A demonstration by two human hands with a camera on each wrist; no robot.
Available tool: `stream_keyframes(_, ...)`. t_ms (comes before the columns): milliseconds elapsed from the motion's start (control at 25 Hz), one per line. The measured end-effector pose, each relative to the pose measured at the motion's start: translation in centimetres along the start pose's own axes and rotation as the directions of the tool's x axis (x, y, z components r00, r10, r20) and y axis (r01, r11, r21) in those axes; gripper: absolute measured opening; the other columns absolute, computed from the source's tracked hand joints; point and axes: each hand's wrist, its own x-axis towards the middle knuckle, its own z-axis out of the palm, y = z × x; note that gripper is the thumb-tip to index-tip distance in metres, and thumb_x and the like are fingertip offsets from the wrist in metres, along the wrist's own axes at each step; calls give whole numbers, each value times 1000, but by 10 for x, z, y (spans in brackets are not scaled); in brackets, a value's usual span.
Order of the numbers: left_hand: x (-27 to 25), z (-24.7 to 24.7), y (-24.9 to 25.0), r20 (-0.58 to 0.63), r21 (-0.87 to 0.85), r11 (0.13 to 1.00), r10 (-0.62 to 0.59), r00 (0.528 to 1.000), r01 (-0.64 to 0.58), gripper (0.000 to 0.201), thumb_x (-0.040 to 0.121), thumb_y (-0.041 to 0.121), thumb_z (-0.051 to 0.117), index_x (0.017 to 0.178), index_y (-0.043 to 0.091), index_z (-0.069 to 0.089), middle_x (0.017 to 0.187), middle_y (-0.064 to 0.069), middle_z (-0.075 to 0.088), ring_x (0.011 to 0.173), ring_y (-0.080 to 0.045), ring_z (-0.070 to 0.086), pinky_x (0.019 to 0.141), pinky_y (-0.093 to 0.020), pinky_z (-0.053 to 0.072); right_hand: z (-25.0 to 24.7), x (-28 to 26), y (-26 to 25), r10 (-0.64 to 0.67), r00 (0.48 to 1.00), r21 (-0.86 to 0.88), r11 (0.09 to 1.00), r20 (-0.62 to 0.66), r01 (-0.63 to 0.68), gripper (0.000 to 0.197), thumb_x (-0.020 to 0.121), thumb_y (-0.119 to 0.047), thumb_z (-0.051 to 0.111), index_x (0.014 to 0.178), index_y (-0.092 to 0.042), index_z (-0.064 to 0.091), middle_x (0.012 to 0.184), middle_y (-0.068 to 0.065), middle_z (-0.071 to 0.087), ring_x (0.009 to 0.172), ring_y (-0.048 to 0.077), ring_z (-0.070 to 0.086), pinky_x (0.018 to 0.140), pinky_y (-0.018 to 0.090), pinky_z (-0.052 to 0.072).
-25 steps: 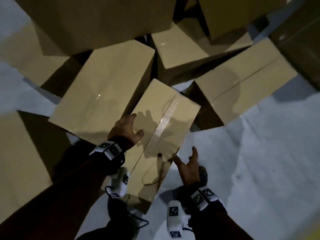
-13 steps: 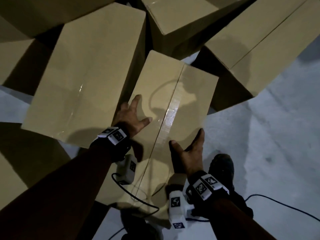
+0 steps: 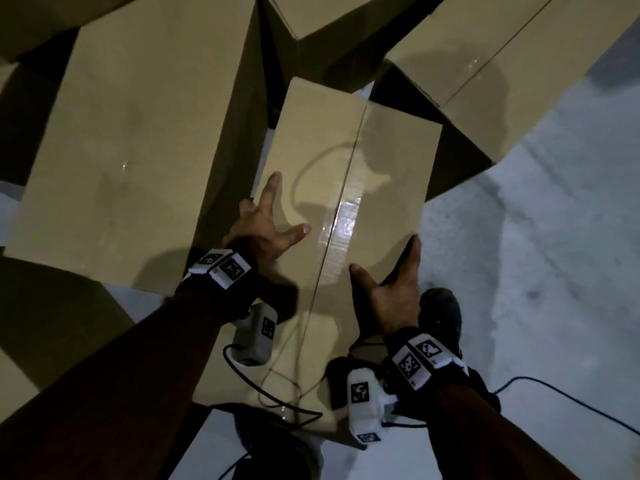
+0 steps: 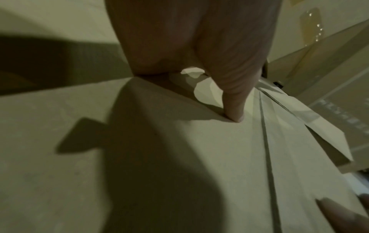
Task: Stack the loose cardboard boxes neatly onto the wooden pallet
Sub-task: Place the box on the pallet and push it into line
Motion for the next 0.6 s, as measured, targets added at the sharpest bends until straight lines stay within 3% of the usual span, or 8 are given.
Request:
stream_keyframes(200, -18, 39, 3, -93, -154, 987, 25, 995, -39, 100, 79, 57, 73, 150, 56, 4, 158, -9, 19, 135, -40, 38, 108, -50, 40, -35, 11, 11, -35, 999, 30, 999, 20, 34, 108, 66, -50, 79, 153, -43, 15, 150, -7, 42, 135, 18, 45, 113, 50, 41)
stream_keyframes(360, -33, 44, -15, -96, -224, 974, -2, 995, -20, 103, 77, 46, 80, 152, 53, 10, 160, -7, 17, 140, -36, 34, 107, -43, 38, -35, 5, 19, -27, 1000, 23, 999, 11, 26, 106, 77, -34, 84, 156, -38, 13, 151, -8, 38, 137, 18, 41, 115, 47, 38)
stream_keyframes(440, -40, 46, -21, -77, -219, 976, 3, 997, -20, 103, 78, 47, 79, 151, 55, 8, 160, -8, 17, 139, -36, 35, 106, -44, 38, -33, 2, 21, -42, 999, -10, 999, -3, 42, 107, 79, -34, 83, 158, -35, 11, 155, -5, 35, 138, 18, 40, 116, 45, 37)
stream_keyframes(600, -44, 45, -20, -118, -260, 965, -17, 993, -15, 100, 77, 48, 79, 150, 56, 12, 160, -3, 20, 140, -36, 33, 107, -46, 37, -32, -7, 16, -58, 998, -38, 998, -22, 58, 103, 80, -41, 80, 157, -41, 12, 156, -7, 37, 135, 17, 44, 113, 37, 38)
